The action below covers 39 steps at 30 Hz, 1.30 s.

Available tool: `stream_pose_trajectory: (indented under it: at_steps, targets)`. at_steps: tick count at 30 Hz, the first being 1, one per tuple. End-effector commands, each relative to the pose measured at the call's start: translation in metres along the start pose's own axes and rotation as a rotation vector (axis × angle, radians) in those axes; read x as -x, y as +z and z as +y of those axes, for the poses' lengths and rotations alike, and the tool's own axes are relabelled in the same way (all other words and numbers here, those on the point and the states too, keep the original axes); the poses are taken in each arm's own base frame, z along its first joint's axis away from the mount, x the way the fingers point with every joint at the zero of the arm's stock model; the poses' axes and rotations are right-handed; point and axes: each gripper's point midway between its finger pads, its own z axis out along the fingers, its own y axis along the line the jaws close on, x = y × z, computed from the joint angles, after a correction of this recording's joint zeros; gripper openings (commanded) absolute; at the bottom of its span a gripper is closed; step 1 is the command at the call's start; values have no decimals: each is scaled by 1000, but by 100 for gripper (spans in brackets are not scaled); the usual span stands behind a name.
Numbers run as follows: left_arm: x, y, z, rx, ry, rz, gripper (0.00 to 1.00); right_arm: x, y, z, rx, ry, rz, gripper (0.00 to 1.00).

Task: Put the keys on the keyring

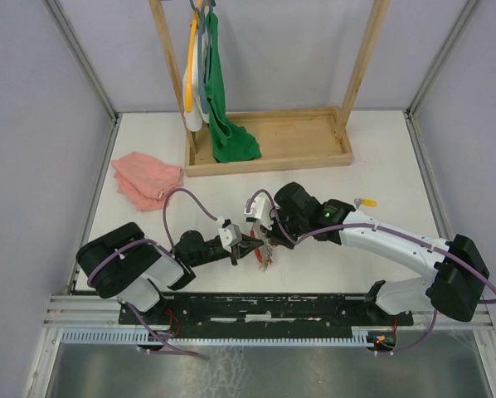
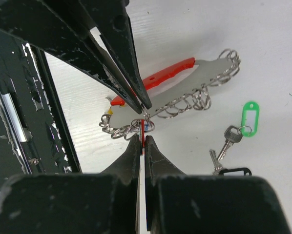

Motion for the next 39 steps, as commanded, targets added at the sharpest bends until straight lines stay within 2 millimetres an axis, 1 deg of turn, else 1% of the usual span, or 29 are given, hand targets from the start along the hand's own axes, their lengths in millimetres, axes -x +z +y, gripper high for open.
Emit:
stream_pose_trajectory:
  at_steps: [1,5,9,11,15,16,17,18,20,21,23,25,28,32,36,39]
  targets:
    - [29,10,1,-9,8,-120,15,42,-8,2,17,-54,-131,1]
    - [30,11,0,-17,3,-127,22,46,-6,3,20,-51,-147,1]
    - [35,10,-2,-21,11,-147,28,45,-4,4,27,-50,-143,1]
    - [37,9,-4,-30,20,-153,30,43,-3,5,32,-54,-136,1]
    - [38,10,-7,-54,31,-157,31,41,-3,6,39,-64,-131,1]
    - [38,11,-8,-61,32,-156,30,42,-3,7,41,-66,-132,1]
    - [37,11,-8,-64,32,-153,26,42,-4,7,40,-67,-132,1]
    - [36,11,-8,-65,31,-149,21,42,-4,7,39,-68,-131,1]
    - [34,11,-8,-64,31,-144,8,41,-5,6,32,-70,-128,1]
    - [34,10,-8,-62,35,-144,4,40,-6,5,27,-69,-123,1]
    - [37,8,-7,-51,40,-150,3,34,-7,-1,-8,-53,-96,1]
    - [39,4,-5,-29,49,-156,3,23,-7,-7,-44,-16,-52,1]
    - [44,-3,0,13,71,-167,3,7,-6,-13,-70,68,2,1]
    - [47,-6,2,33,94,-169,3,-6,-2,-17,-81,164,42,1]
    - [59,-8,-4,23,130,-205,3,-12,4,-16,-61,205,84,1]
    - [65,-6,-11,3,158,-220,3,-9,8,-14,-38,215,88,1]
